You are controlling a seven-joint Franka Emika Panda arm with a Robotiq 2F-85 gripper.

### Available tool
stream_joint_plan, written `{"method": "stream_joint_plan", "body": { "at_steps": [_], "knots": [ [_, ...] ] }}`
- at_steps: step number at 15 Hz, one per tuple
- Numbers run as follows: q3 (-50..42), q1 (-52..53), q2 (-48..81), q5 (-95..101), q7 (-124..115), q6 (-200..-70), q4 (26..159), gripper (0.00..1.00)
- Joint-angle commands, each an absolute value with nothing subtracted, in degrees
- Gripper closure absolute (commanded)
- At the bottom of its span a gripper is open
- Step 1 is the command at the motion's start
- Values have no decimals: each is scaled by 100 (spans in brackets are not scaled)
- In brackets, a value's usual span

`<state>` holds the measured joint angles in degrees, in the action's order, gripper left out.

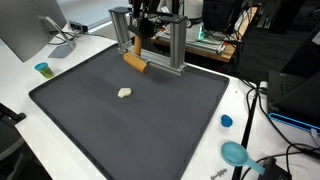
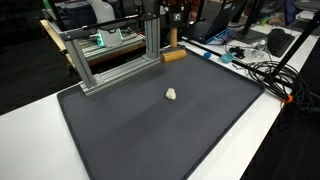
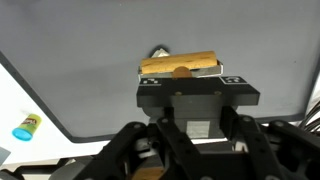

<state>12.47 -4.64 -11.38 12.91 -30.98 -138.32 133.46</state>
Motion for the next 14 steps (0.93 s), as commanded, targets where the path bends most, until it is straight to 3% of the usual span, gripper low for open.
{"method": "stream_joint_plan", "body": {
  "at_steps": [1,2,4,5,14],
  "knots": [
    [801,-352,-96,802,-2793,-13581,12409,79],
    [879,-255,-617,1176,-3092,-13764,12955,54],
    [659,-227,-194,987,-2897,-13762,12671,54],
    [613,-218,-77,962,-2867,-13762,12587,79],
    [186,-79,523,671,-3768,-13988,12411,79]
  ]
}}
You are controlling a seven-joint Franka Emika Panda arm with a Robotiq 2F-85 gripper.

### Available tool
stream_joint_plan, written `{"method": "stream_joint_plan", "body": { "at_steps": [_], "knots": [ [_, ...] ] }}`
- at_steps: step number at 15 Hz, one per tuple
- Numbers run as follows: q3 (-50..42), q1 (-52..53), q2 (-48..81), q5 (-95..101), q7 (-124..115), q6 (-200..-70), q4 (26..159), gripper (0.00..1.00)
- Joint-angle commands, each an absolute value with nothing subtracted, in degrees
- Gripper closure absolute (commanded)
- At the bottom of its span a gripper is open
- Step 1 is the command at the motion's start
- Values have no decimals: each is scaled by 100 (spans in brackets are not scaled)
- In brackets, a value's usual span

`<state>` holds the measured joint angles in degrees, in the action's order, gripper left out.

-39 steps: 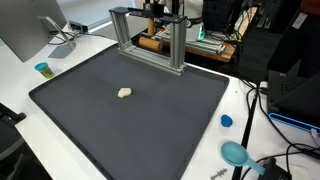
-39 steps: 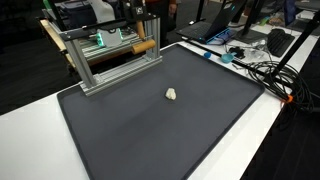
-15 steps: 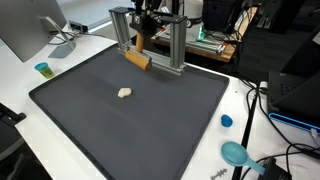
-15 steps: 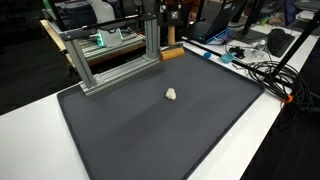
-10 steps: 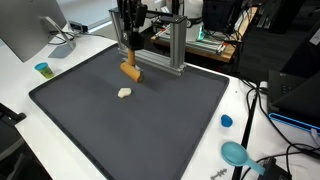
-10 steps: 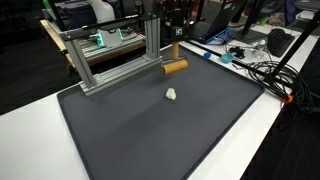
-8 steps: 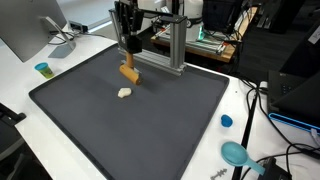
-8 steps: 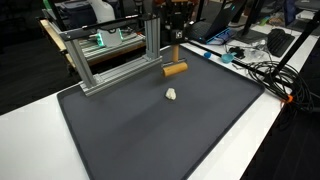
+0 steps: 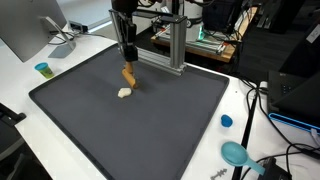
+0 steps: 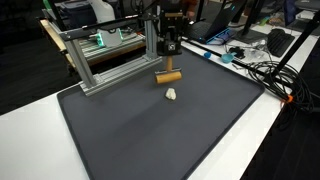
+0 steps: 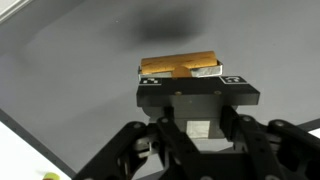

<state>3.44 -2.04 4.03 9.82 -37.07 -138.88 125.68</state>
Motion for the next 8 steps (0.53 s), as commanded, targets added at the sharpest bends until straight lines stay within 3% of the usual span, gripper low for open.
{"method": "stream_joint_plan", "body": {
  "at_steps": [1,8],
  "knots": [
    [159,-65,549,623,-3783,-14033,12406,79],
    [43,40,831,509,-4063,-14077,12172,79]
  ]
}}
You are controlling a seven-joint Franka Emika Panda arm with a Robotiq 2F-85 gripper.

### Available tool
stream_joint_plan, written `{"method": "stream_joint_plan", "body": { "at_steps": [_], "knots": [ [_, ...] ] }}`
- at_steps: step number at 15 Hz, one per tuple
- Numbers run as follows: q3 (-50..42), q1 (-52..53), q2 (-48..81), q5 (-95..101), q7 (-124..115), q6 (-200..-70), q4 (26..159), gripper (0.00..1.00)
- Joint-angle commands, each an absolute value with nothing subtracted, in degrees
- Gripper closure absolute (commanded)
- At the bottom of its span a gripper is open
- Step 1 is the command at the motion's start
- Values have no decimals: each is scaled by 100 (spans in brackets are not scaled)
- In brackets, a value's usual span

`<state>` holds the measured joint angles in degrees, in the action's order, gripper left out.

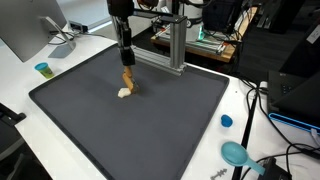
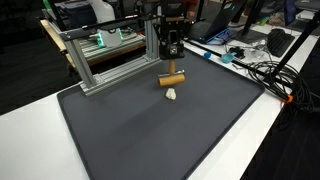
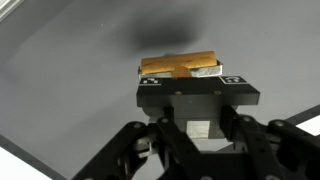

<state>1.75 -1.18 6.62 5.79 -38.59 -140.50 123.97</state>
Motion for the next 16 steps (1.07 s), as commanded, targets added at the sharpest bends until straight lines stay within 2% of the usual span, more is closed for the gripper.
{"method": "stream_joint_plan", "body": {
  "at_steps": [1,12,13,14,15,16],
  "knots": [
    [34,59,881,500,-4102,-14075,12138,79],
    [-306,115,1322,562,-4306,-13823,11792,79],
    [-315,106,1217,543,-4286,-14011,11961,54],
    [-317,112,1236,543,-4285,-13987,11943,54],
    [-316,118,1245,543,-4285,-13964,11929,79],
    [-299,122,1234,522,-4246,-13961,11947,79]
  ]
}}
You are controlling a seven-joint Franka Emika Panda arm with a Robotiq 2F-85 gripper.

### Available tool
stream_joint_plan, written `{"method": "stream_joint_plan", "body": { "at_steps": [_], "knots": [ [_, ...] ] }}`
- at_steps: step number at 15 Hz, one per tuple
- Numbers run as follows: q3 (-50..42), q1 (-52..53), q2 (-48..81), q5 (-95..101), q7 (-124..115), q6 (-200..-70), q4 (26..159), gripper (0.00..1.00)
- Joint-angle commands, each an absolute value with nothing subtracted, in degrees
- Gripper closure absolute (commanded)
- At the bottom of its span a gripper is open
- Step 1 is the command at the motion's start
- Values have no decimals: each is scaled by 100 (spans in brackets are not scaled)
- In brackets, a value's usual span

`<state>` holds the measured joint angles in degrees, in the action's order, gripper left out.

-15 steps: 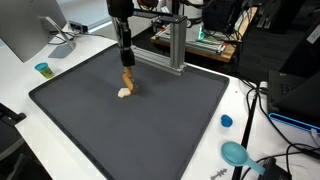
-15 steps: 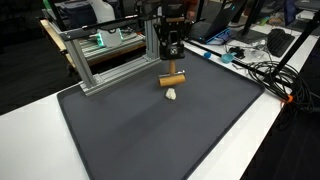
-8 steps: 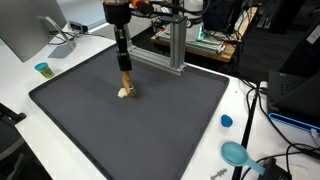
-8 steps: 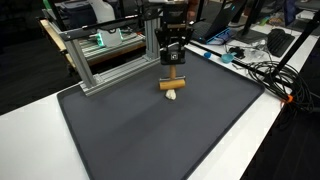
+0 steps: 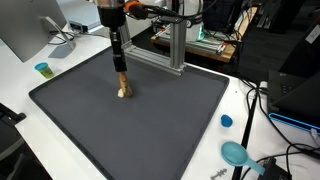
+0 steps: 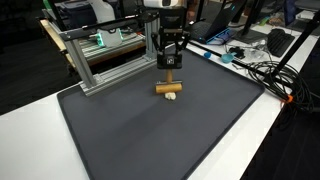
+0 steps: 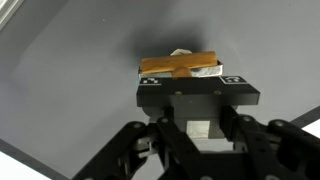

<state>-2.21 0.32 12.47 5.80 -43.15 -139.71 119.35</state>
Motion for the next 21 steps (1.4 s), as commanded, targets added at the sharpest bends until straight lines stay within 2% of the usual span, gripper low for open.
{"method": "stream_joint_plan", "body": {
  "at_steps": [1,10,21],
  "knots": [
    [-304,136,1239,559,-4252,-13950,11952,79],
    [-311,235,1319,725,-4187,-13755,11952,79],
    [-522,291,1414,891,-4746,-14200,11799,79]
  ]
}}
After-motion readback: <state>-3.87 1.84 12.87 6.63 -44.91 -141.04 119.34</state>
